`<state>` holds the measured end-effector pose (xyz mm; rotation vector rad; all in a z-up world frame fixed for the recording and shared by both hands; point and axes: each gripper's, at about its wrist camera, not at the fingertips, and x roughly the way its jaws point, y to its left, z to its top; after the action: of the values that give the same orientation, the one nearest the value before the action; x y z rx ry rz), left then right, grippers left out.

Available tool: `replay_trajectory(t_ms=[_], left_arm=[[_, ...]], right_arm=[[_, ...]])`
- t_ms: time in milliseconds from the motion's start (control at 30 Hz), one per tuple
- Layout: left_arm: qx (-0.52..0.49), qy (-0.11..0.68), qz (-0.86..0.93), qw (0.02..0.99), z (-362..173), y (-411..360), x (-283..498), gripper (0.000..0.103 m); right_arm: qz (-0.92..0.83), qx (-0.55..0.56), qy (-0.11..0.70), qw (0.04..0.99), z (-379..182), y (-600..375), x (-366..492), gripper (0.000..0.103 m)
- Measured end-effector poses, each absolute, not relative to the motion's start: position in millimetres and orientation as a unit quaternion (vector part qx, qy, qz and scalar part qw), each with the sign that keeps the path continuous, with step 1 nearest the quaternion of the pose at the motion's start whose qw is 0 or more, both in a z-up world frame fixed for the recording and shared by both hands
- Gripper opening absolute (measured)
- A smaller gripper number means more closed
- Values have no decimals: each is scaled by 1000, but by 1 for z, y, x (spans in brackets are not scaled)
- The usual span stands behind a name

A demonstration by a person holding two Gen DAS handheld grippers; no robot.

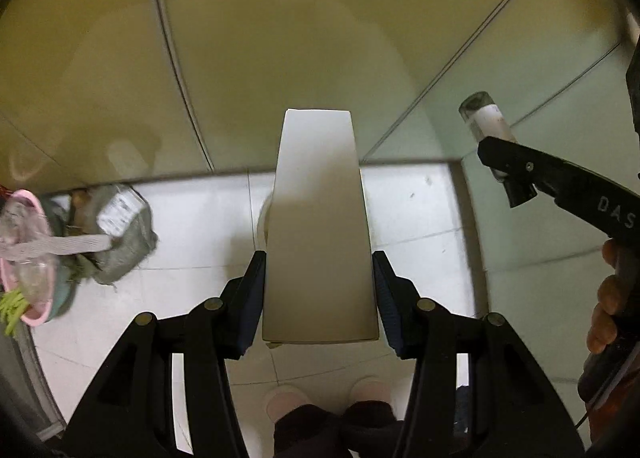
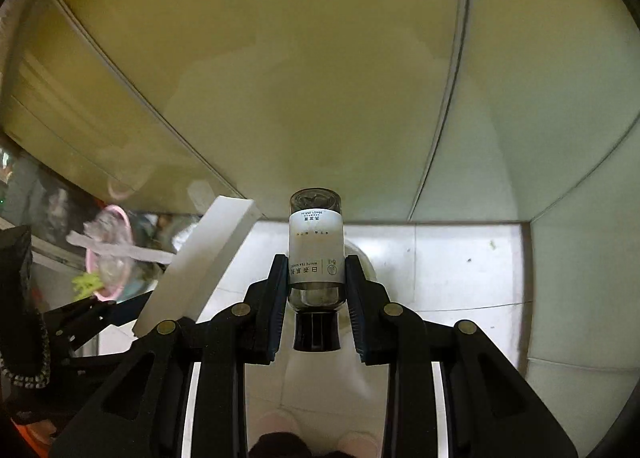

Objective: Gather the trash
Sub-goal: 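Open both tools over the bin, dropping bottle and foam block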

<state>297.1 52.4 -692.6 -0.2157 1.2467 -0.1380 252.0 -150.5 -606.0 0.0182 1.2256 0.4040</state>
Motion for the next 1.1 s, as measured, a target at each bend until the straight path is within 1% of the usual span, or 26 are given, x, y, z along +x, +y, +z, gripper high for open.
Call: replay_trajectory(t_ms=[67, 167, 267, 400, 500, 567, 600, 633, 733, 833, 933, 1100], left_arm=[[-105, 596, -73, 793, -733, 53, 306, 50], [-113, 613, -83, 777, -777, 55, 315, 50], [-114, 627, -90, 766, -807, 56, 322, 50], [-114, 627, -92, 765, -822, 60, 332, 50], [-95, 616, -69, 779, -823, 59, 336, 50], [-91, 611, -68, 784, -819, 58, 336, 50], [-92, 610, -70, 784, -815, 57, 336, 50], [-92, 609, -70, 785, -809, 57, 336, 50], [-94, 608, -68, 785, -786, 56, 334, 50], [-100, 606, -63, 787, -754, 59, 330, 50], [-104, 600, -53, 791, -704, 62, 322, 50], [-100, 581, -44, 807, -595, 69, 308, 50]], right_arm=[[193, 12, 578, 793, -636, -147, 254, 26], [198, 20, 593, 780, -685, -142, 259, 26], [199, 26, 602, 773, -711, -135, 266, 26], [205, 17, 605, 769, -726, -126, 271, 26], [206, 16, 606, 769, -725, -122, 277, 26], [208, 13, 608, 766, -726, -125, 279, 30], [209, 10, 607, 766, -720, -125, 278, 33], [208, 5, 608, 766, -722, -128, 280, 34], [208, -7, 608, 766, -703, -133, 279, 34], [206, -14, 610, 765, -667, -138, 275, 34], [205, -16, 611, 765, -622, -142, 272, 34], [206, -13, 600, 773, -527, -140, 267, 34]])
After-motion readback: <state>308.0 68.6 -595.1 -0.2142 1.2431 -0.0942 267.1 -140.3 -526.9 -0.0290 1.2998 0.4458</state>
